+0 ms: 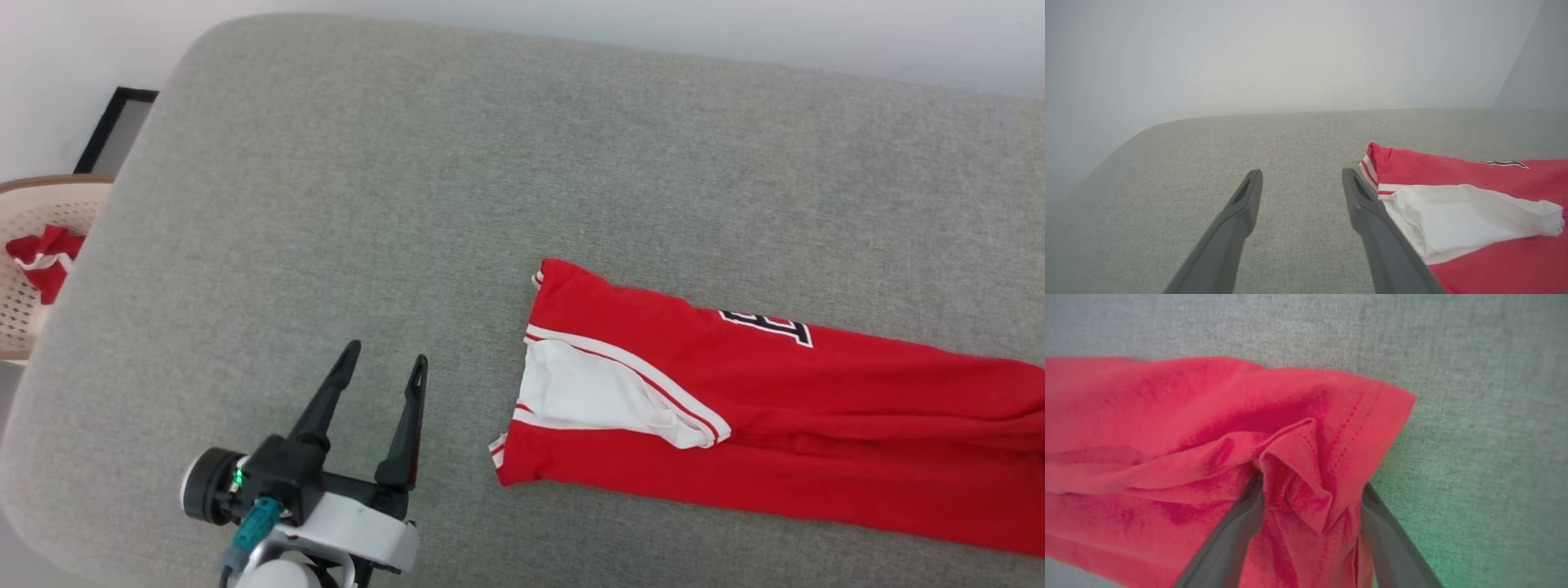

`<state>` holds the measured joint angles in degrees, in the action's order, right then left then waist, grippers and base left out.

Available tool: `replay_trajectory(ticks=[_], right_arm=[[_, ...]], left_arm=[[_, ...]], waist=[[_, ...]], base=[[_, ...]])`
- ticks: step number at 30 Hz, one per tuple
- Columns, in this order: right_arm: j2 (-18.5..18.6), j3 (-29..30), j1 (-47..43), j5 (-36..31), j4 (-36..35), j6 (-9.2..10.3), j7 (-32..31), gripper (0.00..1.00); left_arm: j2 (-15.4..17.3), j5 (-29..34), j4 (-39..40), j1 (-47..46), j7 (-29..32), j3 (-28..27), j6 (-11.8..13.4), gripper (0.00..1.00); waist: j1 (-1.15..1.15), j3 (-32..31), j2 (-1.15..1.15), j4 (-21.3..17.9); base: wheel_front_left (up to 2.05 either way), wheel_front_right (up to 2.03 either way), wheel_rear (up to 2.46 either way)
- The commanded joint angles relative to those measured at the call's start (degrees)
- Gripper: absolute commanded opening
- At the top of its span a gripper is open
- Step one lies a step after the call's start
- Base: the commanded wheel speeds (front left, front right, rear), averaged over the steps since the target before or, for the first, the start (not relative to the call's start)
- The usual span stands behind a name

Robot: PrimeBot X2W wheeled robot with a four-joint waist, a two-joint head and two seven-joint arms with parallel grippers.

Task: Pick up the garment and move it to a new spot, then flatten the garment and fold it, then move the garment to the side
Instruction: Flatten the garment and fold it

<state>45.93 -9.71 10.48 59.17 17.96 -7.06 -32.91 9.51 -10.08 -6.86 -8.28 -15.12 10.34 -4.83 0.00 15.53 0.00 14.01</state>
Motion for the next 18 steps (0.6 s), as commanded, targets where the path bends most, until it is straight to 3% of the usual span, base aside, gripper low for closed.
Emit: replay_trajectory(ticks=[1, 11, 18], right_arm=[[-5.53, -3.24, -1.77, -0.45, 0.11, -0.76, -2.25, 0.00], [-4.27, 7.05, 1.49, -3.62, -1.04, -0.31, 1.42, 0.00], [-0.34, 15.71, 2.53, -6.59, 3.60, -0.37, 5.74, 0.00]], left_arm=[[-0.50, 1.24, 0.40, 0.58, 0.00, -0.82, -0.30, 1.00], [-2.45, 3.91, 2.38, 1.01, 0.00, -5.31, -1.83, 1.00], [-2.84, 5.87, 4.24, -0.37, 0.00, -7.03, -2.23, 1.00]], waist=[[0.00, 0.30, 0.00, -0.57], [0.00, 2.39, 0.00, -5.62], [0.00, 5.07, 0.00, -9.02]], base=[[0.00, 0.00, 0.00], [0.00, 0.00, 0.00], [0.00, 0.00, 0.00]])
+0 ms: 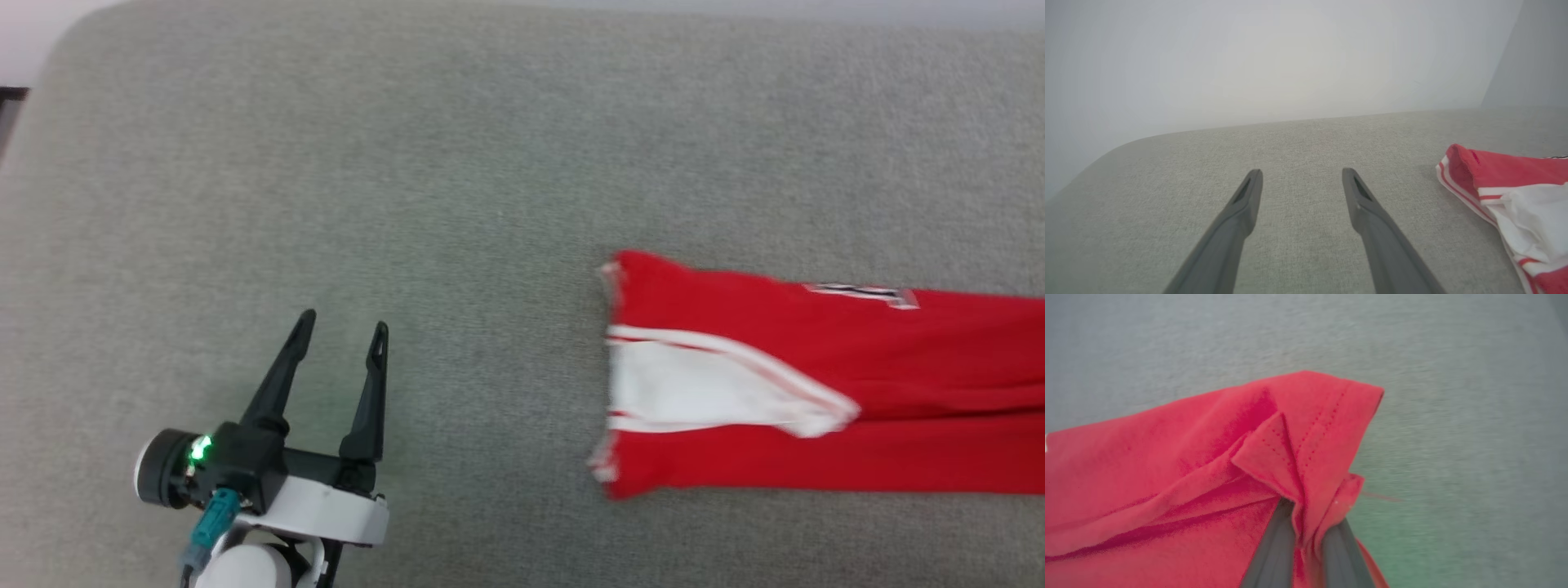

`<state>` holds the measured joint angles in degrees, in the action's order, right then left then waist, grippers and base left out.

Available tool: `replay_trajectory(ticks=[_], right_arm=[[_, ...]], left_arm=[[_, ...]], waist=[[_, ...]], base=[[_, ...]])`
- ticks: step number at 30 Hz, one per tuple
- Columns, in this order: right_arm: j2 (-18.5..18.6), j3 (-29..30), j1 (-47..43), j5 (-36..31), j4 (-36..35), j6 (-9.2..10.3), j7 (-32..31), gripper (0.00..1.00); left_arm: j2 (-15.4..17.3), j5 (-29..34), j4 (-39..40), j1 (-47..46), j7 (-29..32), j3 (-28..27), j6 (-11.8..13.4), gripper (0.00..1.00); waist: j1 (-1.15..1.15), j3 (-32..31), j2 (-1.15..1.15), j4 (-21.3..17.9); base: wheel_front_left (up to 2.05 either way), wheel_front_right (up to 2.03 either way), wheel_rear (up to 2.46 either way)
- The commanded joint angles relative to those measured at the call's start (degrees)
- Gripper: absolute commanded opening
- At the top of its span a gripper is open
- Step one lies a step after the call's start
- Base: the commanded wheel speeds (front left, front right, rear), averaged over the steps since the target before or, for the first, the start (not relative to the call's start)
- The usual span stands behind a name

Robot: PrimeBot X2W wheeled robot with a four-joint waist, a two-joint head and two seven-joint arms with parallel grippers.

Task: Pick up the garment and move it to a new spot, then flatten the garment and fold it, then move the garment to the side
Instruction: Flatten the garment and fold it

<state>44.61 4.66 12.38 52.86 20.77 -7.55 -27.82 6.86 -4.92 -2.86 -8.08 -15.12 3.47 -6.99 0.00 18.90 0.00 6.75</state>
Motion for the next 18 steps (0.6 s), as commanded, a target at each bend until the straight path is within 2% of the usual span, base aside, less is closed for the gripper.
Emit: replay_trajectory(ticks=[1, 5, 8, 13, 18], right_arm=[[1.84, 2.74, 0.63, -0.74, 2.09, 0.13, 1.39, 0.00], [4.12, 7.77, 1.28, -2.00, 7.82, 0.11, 4.88, 0.00], [4.10, 7.97, 1.55, -2.08, 8.81, 0.11, 5.67, 0.00], [1.18, 3.02, 0.80, -0.69, 2.76, 0.11, 3.11, 0.00], [-1.66, -2.57, -0.49, 2.17, -8.65, 0.11, -0.91, 0.00]], left_arm=[[-0.24, 0.75, 0.39, -0.73, 0.00, -0.32, -0.12, 1.00], [-0.37, 1.41, 0.64, -1.16, 0.00, -0.31, -0.30, 1.00], [-0.49, 1.56, 0.30, -1.14, 0.00, -0.24, -0.38, 1.00], [-0.89, 2.16, 0.02, -0.26, 0.00, -0.26, -0.47, 1.00], [-1.77, 2.44, 0.07, 0.50, 0.00, -0.92, -0.30, 1.00]], waist=[[0.00, 1.95, 0.00, -2.09], [0.00, 2.20, 0.00, -2.85], [0.00, 1.65, 0.00, -3.13], [0.00, 0.06, 0.00, -3.44], [0.00, -1.43, 0.00, -3.05]], base=[[0.00, 0.00, 0.00], [0.00, 0.00, 0.00], [0.00, 0.00, 0.00], [0.00, 0.00, 0.00], [0.00, 0.00, 0.00]])
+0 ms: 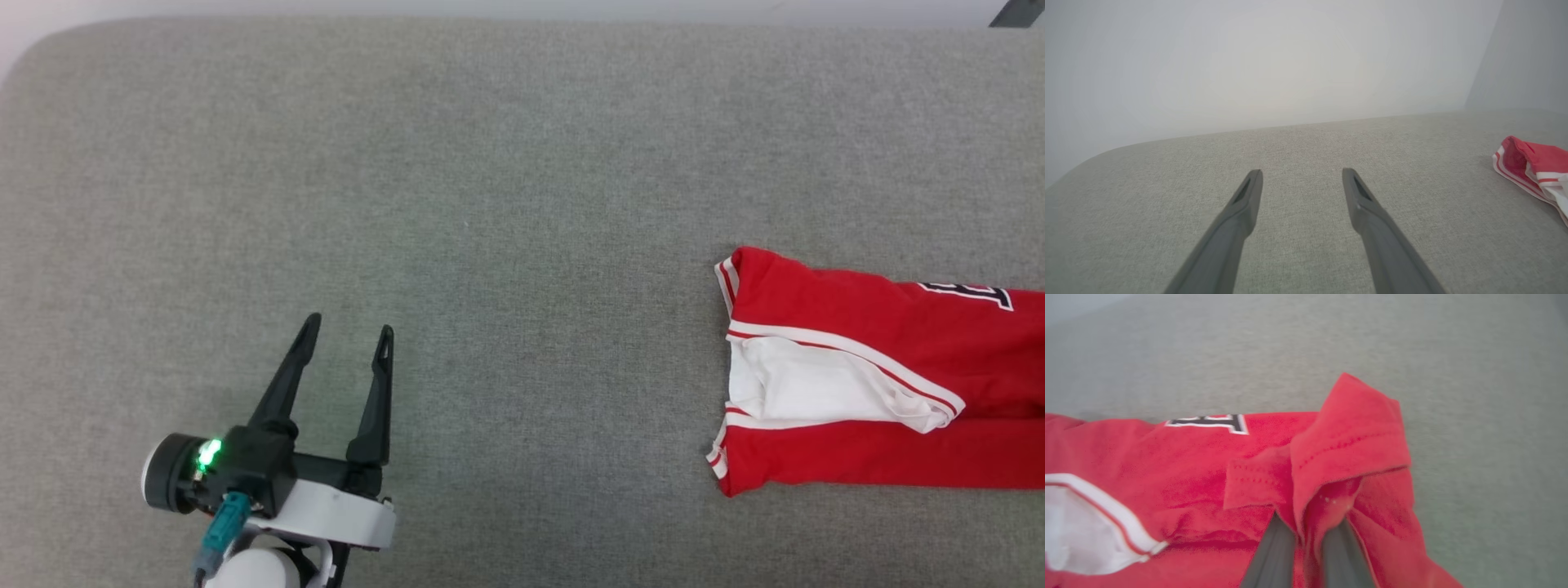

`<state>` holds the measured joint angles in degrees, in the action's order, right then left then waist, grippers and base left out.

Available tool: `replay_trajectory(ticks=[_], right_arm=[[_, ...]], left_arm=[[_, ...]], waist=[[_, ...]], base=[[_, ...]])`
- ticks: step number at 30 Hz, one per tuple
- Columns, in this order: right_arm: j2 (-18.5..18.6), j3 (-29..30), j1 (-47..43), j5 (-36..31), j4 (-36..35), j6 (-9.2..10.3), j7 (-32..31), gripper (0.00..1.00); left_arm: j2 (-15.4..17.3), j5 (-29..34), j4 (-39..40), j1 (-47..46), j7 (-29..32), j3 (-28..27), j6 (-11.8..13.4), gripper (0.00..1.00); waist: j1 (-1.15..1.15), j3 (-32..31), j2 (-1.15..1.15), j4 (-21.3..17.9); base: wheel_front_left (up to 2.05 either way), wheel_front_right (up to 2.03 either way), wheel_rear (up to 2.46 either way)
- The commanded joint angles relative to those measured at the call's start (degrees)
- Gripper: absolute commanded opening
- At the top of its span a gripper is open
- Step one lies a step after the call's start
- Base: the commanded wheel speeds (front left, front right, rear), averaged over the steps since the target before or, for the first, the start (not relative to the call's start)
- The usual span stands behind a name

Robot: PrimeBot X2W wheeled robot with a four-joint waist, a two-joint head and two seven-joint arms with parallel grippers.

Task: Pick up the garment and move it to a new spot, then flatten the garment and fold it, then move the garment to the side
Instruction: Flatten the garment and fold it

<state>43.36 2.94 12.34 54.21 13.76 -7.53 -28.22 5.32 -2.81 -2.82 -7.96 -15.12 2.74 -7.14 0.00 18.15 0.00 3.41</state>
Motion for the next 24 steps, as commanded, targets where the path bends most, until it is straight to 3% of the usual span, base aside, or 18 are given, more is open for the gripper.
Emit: replay_trajectory(ticks=[1, 11, 17, 24], right_arm=[[-0.70, -2.03, -0.91, 0.85, -4.16, 0.08, -1.18, 0.00], [-4.48, -11.37, 0.63, -1.48, -19.47, 0.08, -6.23, 0.00], [-7.81, -17.30, 4.39, -2.95, -21.23, 0.08, -8.39, 0.00], [-10.89, -22.90, 9.11, -5.08, -18.64, 0.08, -8.17, 0.00]], left_arm=[[-0.34, 0.51, 0.05, 0.53, 0.00, -0.28, -0.03, 1.00], [-1.19, 0.54, 0.52, 1.08, 0.00, 0.07, 0.59, 1.00], [-1.80, -1.65, 0.22, 0.64, 0.00, -0.40, 0.11, 1.00], [-2.22, -2.19, 0.74, -0.12, 0.00, 0.10, -0.19, 1.00]], waist=[[0.00, -0.90, 0.00, 0.46], [0.00, -1.87, 0.00, 2.86], [0.00, -2.16, 0.00, 4.66], [0.00, -1.72, 0.00, 6.34]], base=[[0.00, 0.00, 0.00], [0.00, 0.00, 0.00], [0.00, 0.00, 0.00], [0.00, 0.00, 0.00]])
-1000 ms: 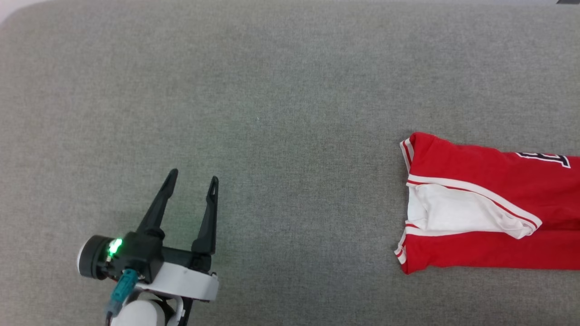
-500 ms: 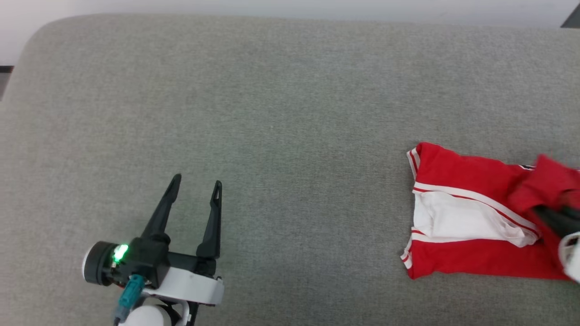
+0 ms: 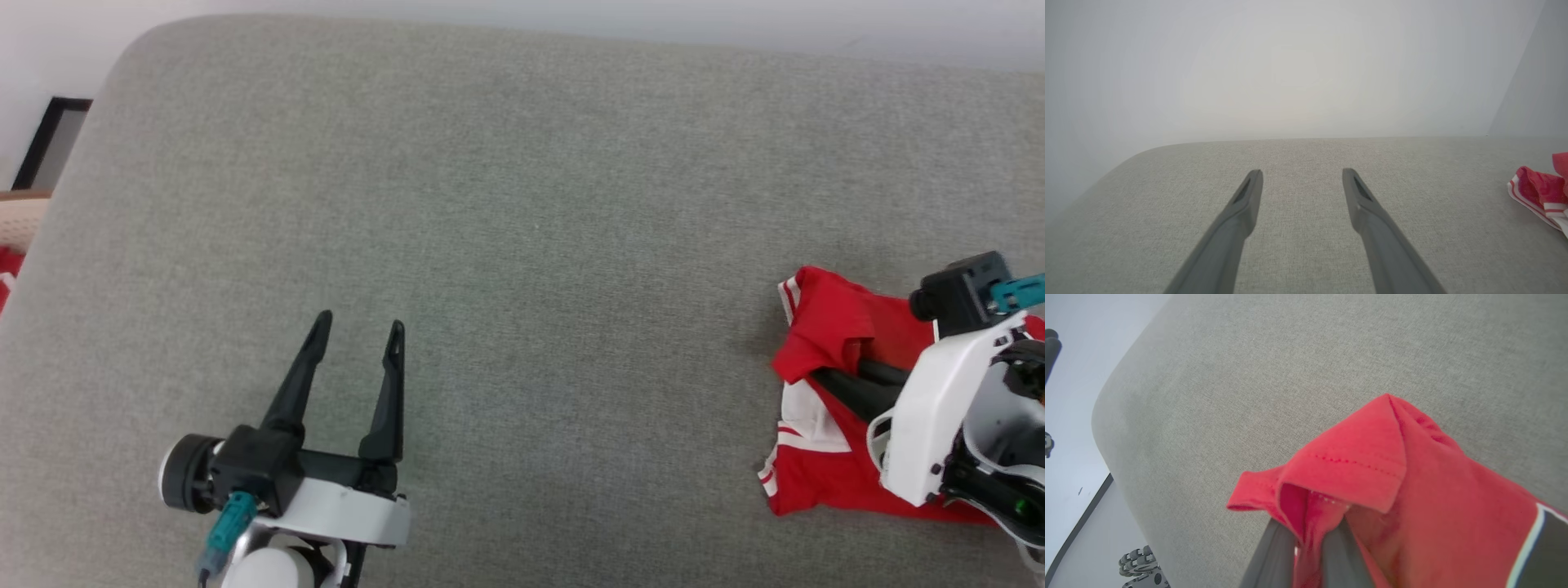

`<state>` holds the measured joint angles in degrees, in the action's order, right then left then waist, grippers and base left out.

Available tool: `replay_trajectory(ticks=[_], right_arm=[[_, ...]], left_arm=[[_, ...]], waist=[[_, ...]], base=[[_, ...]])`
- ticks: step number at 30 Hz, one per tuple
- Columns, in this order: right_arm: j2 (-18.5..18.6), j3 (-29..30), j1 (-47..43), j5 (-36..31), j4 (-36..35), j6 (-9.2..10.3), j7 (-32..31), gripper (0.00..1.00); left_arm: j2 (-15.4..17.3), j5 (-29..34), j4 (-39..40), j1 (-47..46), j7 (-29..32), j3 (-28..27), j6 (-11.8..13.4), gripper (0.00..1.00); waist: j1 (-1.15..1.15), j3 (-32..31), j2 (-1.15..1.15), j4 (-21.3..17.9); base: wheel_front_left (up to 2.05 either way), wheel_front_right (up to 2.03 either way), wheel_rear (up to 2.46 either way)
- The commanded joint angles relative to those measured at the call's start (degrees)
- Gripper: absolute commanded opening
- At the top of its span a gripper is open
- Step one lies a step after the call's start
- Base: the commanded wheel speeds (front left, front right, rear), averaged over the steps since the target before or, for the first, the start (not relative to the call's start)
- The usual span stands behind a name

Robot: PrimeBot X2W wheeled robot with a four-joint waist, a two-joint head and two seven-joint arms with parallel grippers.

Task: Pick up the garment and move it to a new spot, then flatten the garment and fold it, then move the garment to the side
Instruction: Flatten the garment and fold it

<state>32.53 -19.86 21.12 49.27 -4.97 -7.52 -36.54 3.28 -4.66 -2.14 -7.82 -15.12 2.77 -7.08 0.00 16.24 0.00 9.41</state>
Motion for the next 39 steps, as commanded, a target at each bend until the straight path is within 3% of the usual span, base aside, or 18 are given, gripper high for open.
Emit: replay_trajectory(ticks=[1, 8, 9, 11, 12, 23, 33, 39], right_arm=[[-0.37, -0.57, 0.70, -0.19, 0.75, 0.07, 0.33, 0.00], [-1.02, -2.36, 2.09, -0.70, 5.59, 0.07, 2.89, 0.00], [-1.09, -2.51, 2.34, -0.63, 6.01, 0.07, 3.32, 0.15], [-1.14, -2.95, 2.58, -0.37, 6.59, 0.07, 3.82, 0.60], [-1.15, -3.07, 2.70, -0.19, 6.88, 0.07, 4.01, 1.00], [1.11, -0.63, 2.23, 0.39, 8.04, 0.07, 10.64, 1.00], [4.35, -2.39, 1.27, 0.31, 12.72, 0.07, 24.49, 1.00], [4.63, -4.47, 1.96, -1.93, 18.95, 0.07, 38.27, 1.00]], left_arm=[[-0.20, -0.47, -0.09, -0.31, 0.00, 0.22, -0.28, 1.00], [-0.31, -0.08, -2.51, -1.06, -0.01, -0.12, -0.15, 1.00], [-0.36, -1.10, -3.25, -1.01, 0.00, -0.28, -0.18, 1.00], [-0.36, -0.84, -3.13, -1.39, 0.00, -0.56, -0.22, 1.00], [-0.38, -0.91, -2.57, -1.62, 0.00, -0.34, -0.28, 1.00], [-0.01, -1.55, -1.98, -0.28, 0.00, -1.71, -0.42, 1.00], [2.33, -3.27, -3.00, 0.38, 0.00, -1.71, -0.42, 1.00], [2.97, -4.14, -4.35, 1.77, 0.00, -2.84, -0.42, 1.00]], waist=[[0.00, 0.25, 0.00, 0.53], [0.00, 0.70, 0.00, 0.94], [0.00, 0.68, 0.00, 0.77], [0.00, 0.62, 0.00, 0.24], [0.00, 0.59, 0.00, -0.07], [0.00, -1.42, 0.00, -5.90], [0.00, -4.36, 0.00, -12.93], [0.00, -6.99, 0.00, -16.47]], base=[[0.00, 0.00, 0.00], [0.00, 0.00, 0.00], [0.00, 0.00, 0.00], [0.00, 0.00, 0.00], [0.00, 0.00, 0.00], [0.00, 0.00, 0.00], [0.00, 0.00, 0.00], [0.00, 0.00, 0.00]])
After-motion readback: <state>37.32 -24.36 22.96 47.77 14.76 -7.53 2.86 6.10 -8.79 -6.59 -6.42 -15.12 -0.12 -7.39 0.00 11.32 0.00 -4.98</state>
